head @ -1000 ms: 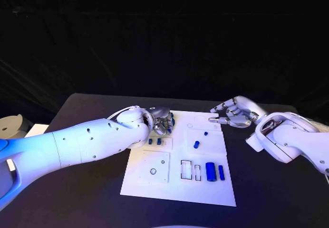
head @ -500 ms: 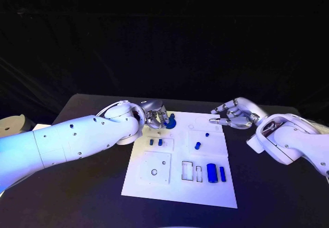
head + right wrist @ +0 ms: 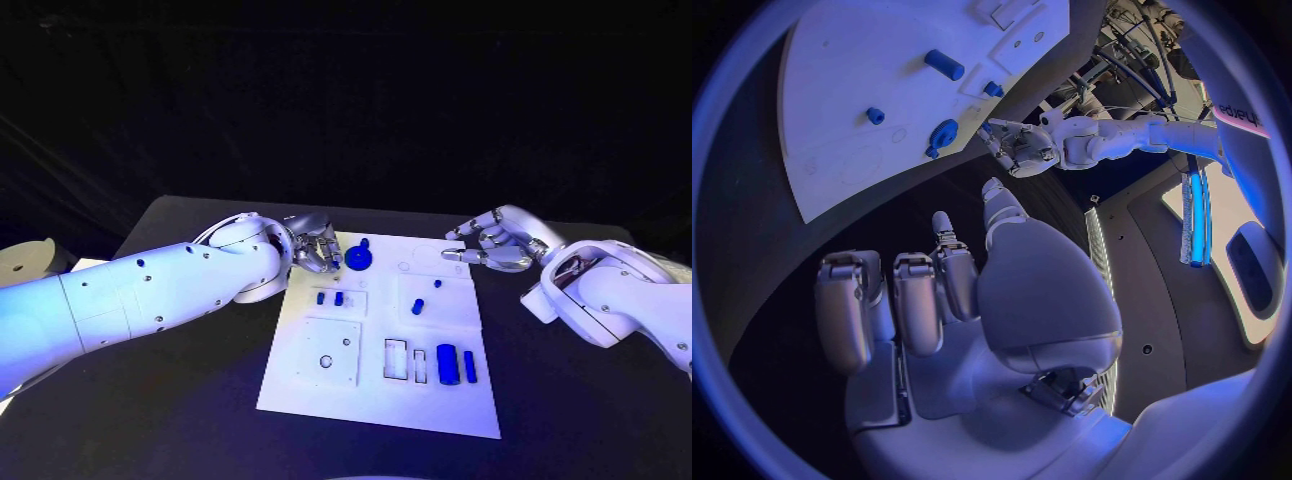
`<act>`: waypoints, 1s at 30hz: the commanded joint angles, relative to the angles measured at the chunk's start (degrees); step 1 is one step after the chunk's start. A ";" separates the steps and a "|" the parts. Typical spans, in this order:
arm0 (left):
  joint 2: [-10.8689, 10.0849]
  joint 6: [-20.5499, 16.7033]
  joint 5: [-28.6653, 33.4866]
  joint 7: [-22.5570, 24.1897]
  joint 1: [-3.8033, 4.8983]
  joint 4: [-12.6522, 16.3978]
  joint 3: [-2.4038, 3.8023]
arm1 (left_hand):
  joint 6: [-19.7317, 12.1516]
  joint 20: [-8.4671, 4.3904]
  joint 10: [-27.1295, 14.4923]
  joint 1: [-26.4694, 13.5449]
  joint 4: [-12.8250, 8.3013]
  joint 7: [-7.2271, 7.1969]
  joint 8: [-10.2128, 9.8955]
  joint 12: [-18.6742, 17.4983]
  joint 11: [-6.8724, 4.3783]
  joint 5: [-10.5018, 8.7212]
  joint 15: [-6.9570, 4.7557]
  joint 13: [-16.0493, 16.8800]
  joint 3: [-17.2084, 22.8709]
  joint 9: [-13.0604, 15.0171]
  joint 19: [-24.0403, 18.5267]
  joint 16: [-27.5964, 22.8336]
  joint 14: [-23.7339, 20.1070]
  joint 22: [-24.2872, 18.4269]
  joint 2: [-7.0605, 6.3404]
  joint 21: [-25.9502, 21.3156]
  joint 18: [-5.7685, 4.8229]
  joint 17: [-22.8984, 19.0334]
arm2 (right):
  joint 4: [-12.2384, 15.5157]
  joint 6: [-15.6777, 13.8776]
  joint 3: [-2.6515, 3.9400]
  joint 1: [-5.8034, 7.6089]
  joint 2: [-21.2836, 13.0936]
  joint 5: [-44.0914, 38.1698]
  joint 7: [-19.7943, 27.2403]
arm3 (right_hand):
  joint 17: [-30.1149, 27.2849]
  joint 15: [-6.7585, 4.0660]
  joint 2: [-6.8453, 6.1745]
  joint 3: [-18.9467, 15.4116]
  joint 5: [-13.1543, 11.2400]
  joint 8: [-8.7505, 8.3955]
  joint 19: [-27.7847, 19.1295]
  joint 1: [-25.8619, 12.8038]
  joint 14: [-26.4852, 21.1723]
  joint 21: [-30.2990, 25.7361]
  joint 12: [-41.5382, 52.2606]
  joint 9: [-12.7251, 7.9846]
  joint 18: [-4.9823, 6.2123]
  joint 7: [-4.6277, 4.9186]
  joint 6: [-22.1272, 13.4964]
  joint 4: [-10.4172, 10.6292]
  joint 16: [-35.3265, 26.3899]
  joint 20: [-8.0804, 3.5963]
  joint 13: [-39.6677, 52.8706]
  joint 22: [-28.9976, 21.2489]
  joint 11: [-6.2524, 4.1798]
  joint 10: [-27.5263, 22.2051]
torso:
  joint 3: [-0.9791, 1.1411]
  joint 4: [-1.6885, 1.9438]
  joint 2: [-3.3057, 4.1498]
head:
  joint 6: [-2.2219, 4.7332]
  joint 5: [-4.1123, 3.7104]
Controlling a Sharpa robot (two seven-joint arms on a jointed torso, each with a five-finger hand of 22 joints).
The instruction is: Assemble the parts on the task board
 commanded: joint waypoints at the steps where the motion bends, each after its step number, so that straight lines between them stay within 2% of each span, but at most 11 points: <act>1: 0.18 1.58 0.34 -0.02 -0.10 -0.15 -0.04 | 0.33 0.41 0.36 -0.51 -0.08 0.09 -0.29 -0.19 0.00 -0.12 0.16 0.05 -0.07 -0.09 -0.03 0.02 2.15 0.08 -0.05 0.15 -0.57 -0.09 | 0.04 0.33 0.00 -0.06 -0.01 -0.43 0.28 | 9.64 -0.28 0.51 -0.46 0.20 0.29 2.41 0.14 4.73 -0.19 -0.10 0.08 0.72 -0.19 0.37 -0.03 -0.38 -0.05 8.13 8.64 -0.10 0.69 | -0.02 -0.04 0.02 | -0.06 0.01; 9: 0.40 2.21 -0.43 -0.05 -0.25 -0.53 -0.24 | 0.31 0.42 0.36 -0.61 -0.09 0.09 -0.35 -0.28 0.01 -0.14 0.17 0.05 -0.12 -0.11 -0.05 0.02 2.15 0.08 -0.06 0.14 -0.57 -0.10 | 0.02 0.31 0.00 -0.07 0.00 -0.40 0.32 | 9.61 -0.29 0.59 -0.49 0.24 0.30 2.41 0.10 4.72 -0.20 -0.12 0.08 0.72 -0.19 0.38 0.04 -0.40 -0.06 8.13 8.64 -0.10 0.69 | 0.04 -0.04 0.02 | -0.33 0.07; 30: 1.04 4.10 -1.12 -0.72 -0.59 -1.10 -0.48 | 0.41 0.41 0.56 -0.50 -0.35 -0.02 -0.43 -0.40 -0.09 -0.14 0.12 0.10 -0.12 -0.11 -0.13 0.05 2.14 -0.01 -0.04 -0.02 -0.53 -0.11 | 0.04 0.38 0.01 -0.07 0.03 -0.39 0.37 | 9.62 -0.29 0.64 -0.53 0.26 0.30 2.40 0.06 4.72 -0.22 -0.11 0.08 0.72 -0.19 0.38 0.09 -0.40 -0.06 8.13 8.61 -0.11 0.69 | 0.00 -0.02 0.03 | -0.48 0.25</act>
